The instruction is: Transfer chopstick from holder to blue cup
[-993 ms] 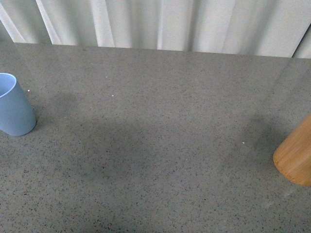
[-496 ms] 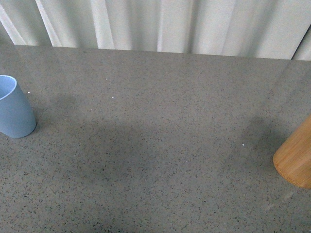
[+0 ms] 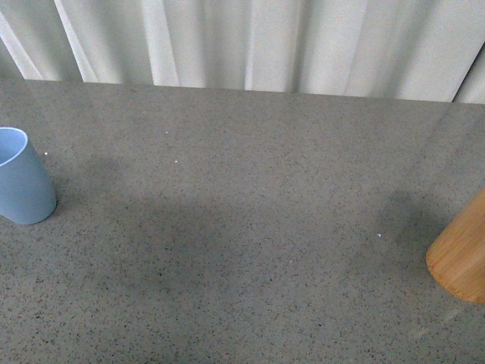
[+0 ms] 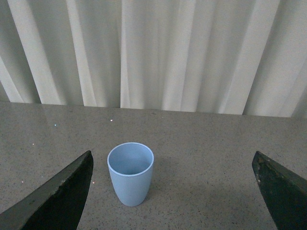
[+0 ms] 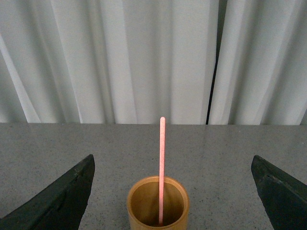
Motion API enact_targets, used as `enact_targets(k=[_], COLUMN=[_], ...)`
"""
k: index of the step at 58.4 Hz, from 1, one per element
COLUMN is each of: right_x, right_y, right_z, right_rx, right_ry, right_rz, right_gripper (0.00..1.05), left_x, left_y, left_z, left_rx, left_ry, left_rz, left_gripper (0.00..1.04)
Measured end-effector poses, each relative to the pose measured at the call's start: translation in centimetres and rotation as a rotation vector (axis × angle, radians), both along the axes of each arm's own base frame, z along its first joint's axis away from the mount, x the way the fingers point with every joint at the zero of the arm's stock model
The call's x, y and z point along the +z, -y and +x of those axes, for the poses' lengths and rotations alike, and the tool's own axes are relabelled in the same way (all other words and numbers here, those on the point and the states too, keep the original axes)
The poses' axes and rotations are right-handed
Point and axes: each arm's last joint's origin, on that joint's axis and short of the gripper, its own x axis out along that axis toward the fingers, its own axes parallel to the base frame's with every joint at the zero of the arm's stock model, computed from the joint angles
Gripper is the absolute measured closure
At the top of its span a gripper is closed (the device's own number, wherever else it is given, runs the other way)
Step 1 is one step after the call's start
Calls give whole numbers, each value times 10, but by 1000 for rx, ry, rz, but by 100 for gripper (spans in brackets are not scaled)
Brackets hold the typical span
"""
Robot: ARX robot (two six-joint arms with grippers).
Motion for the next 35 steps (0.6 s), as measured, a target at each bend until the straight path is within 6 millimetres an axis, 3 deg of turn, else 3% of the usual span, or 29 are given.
enact_targets(k=[7, 12, 19, 28, 35], right_x=[0, 0, 0, 0, 0], right_y=[0, 0, 0, 0, 0], right_z=[0, 0, 0, 0, 0], right_rx=[0, 0, 0, 0, 0], right_ry=[0, 0, 0, 0, 0], right_rz=[0, 0, 0, 0, 0], right_gripper=[10, 10, 10, 10, 10], left_x=[-1, -3, -3, 18, 28], left_y=[0, -3, -9, -24, -40], left_z=[1, 5, 19, 55, 96], left_rx=[21, 181, 166, 122, 96], left_ry=[-28, -319, -471, -680, -844], left_rz=[-20, -132, -202, -220, -197], left_gripper=[7, 7, 7, 7, 7])
